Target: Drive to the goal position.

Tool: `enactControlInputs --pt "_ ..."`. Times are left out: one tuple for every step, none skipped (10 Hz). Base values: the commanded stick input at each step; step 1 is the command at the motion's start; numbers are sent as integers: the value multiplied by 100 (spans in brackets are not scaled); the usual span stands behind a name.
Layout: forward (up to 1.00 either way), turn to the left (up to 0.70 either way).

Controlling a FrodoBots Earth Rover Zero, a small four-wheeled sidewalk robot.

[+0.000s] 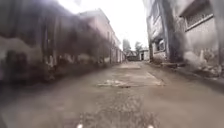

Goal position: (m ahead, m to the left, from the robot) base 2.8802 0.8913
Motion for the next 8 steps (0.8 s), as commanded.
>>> enactControlInputs --pt "100 -30" --pt "100 -30" --pt "100 -30" --pt "100 -30" --pt "100 -30" --pt "100 -30" --pt "100 -8" --pt "100 10"
